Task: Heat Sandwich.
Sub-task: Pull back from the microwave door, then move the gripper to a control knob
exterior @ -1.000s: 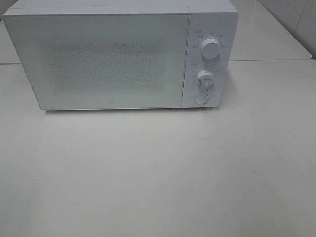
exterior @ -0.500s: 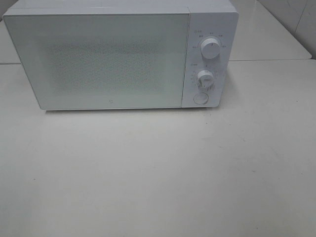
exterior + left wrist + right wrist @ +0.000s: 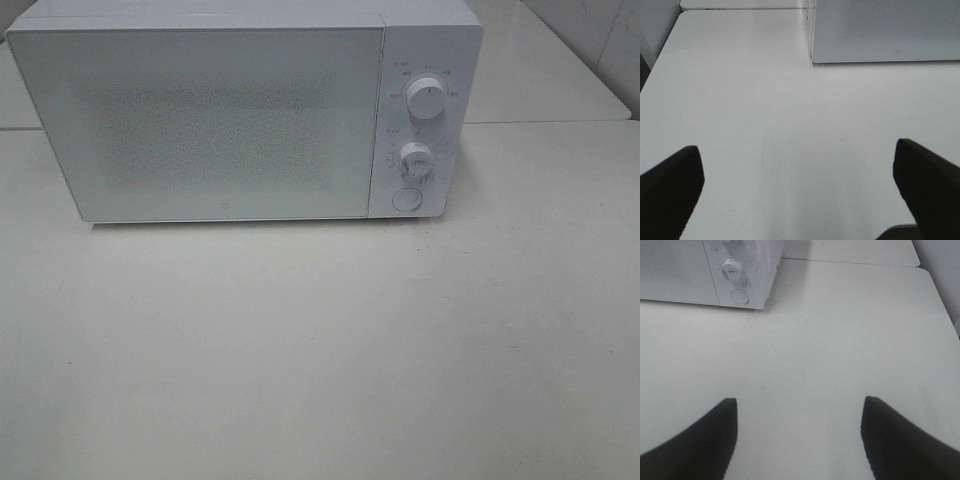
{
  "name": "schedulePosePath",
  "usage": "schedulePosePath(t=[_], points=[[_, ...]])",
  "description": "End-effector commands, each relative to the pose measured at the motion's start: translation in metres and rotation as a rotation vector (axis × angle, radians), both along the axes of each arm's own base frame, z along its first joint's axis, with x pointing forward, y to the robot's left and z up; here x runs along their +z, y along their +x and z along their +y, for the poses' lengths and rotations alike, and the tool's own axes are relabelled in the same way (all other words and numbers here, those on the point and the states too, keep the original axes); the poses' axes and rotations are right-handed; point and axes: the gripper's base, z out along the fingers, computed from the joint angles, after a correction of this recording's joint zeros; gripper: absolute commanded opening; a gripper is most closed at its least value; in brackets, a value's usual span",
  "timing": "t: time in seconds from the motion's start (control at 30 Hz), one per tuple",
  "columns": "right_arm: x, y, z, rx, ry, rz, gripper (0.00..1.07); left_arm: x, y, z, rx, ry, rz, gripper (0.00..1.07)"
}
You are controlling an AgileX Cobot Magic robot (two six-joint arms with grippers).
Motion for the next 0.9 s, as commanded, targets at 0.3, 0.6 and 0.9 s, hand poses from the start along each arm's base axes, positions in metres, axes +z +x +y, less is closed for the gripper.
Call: schedulePosePath(t=[0.3, 0.6, 0.9], points=[[0.019, 0.008, 0.001, -0.007, 0.016, -0.098, 0.68, 0.001, -0.003, -0.001, -0.007, -0.006, -0.035, 0.98], [0.030, 0.040, 0.005, -0.003, 0.015, -0.105, 0.68, 0.001, -0.003, -0.001, -0.007, -0.006, -0.035, 0.98], [0.032, 0.075, 0.009, 0.000, 0.010, -0.068, 0.68, 0.001, -0.003, -0.001, -0.007, -0.006, -0.035, 0.98]])
